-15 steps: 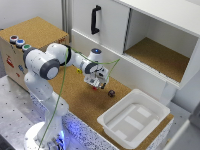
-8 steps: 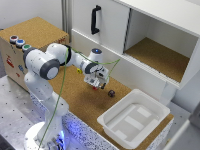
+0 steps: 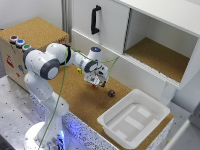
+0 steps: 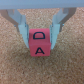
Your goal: Grasp the pink block and rotate it right
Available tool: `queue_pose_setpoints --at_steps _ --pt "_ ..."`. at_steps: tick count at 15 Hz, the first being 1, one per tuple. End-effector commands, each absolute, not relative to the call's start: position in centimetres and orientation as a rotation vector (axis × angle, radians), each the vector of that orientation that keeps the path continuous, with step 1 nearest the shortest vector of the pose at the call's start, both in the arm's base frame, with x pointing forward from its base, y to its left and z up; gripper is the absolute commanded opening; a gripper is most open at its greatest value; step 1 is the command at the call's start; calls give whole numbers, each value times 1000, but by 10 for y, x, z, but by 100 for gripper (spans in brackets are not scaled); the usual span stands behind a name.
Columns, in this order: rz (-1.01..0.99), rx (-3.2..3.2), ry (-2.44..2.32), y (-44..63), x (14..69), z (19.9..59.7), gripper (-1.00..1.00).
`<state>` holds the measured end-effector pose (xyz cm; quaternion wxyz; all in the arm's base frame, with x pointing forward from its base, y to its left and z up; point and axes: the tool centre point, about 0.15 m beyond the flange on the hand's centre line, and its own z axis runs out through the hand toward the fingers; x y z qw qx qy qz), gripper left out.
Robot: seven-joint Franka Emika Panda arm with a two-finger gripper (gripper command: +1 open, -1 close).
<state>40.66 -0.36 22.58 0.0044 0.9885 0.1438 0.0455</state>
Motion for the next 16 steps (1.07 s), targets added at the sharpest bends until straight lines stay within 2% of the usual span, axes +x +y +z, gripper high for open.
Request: queue_pose_setpoints --at_steps 1,6,9,13,16 --pt "83 3087 409 -1 411 248 -100" --pt "91 2973 171 2 417 257 -100" --pt "88 3039 -212 3 405 269 -100" --pt "87 3027 -750 -3 379 257 -100" --pt "158 2996 -1104 -20 370 255 -100"
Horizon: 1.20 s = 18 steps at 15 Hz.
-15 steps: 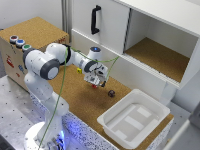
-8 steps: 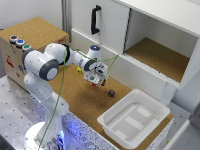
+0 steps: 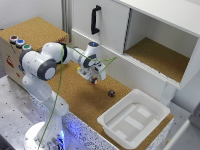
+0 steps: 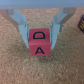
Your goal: Grasp the pink block and rotate it right
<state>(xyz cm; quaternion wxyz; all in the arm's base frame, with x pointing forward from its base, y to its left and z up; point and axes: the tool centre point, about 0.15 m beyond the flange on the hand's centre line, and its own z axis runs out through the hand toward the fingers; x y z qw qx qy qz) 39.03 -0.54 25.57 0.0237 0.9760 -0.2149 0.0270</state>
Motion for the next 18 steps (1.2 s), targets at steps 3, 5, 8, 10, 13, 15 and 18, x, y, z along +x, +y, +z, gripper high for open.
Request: queue_pose_setpoints --at_steps 3,5,8,10,13,15,18 --pt "161 2928 -1324 -22 377 247 -100" --pt "158 2861 -1456 -24 384 239 -100" --pt "137 2671 -1692 -30 394 221 -100" --pt "119 2579 -1827 -29 404 209 -100" --pt "119 2576 -1986 -18 426 205 -100" --pt "35 2512 -2064 -15 434 197 -100" --pt "3 2478 -2097 -19 437 198 -100"
